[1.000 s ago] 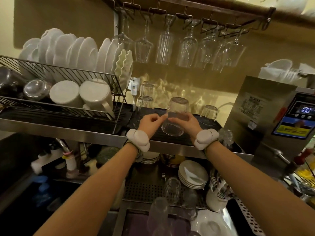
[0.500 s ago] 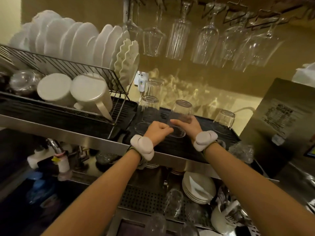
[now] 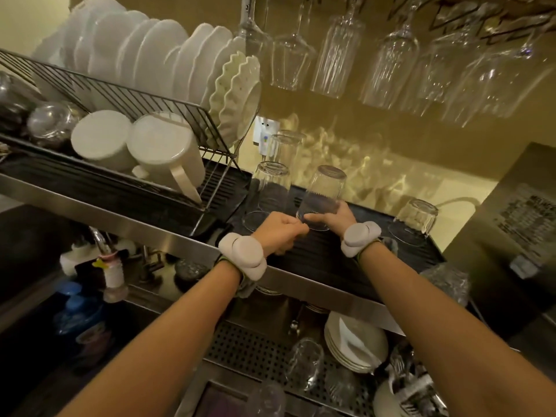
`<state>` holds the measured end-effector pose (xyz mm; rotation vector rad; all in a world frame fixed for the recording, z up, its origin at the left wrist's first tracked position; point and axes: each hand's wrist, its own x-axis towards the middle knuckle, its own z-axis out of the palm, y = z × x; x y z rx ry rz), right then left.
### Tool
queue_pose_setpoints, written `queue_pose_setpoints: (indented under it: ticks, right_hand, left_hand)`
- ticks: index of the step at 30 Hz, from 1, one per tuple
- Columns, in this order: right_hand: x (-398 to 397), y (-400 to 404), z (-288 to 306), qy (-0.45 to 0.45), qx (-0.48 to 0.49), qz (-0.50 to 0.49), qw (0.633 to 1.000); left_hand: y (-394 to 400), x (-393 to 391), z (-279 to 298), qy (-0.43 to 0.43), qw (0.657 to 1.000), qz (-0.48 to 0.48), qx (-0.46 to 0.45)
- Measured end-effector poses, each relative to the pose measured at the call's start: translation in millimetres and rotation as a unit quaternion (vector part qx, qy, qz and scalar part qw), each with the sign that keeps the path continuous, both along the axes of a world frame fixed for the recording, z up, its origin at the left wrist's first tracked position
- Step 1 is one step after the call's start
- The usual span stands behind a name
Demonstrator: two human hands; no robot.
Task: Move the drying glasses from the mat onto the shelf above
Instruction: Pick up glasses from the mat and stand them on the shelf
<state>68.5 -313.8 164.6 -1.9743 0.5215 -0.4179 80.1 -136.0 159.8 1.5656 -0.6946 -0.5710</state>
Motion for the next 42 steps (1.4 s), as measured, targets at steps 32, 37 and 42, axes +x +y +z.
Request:
queue_pose_setpoints:
  ticks: [32, 37, 42]
  right_hand:
    - [45.9, -17.7, -9.8, 0.095, -0.063, -0.127, 0.985]
    - [39.5, -15.2, -3.3, 0.148, -0.045, -0.156, 0.976]
    - [20.8, 0.2, 10.8, 0.201, -0.075, -0.115, 0.97]
  left_hand:
    - [-2.6, 0.6, -2.1, -0.012, 0.999, 0.047, 0.016]
    - [-2.3, 2.2, -0.8, 0.0, 0.998, 0.07, -0.009]
    - [-1.3, -0.2, -1.7, -0.04, 0.993, 0.105, -0.043]
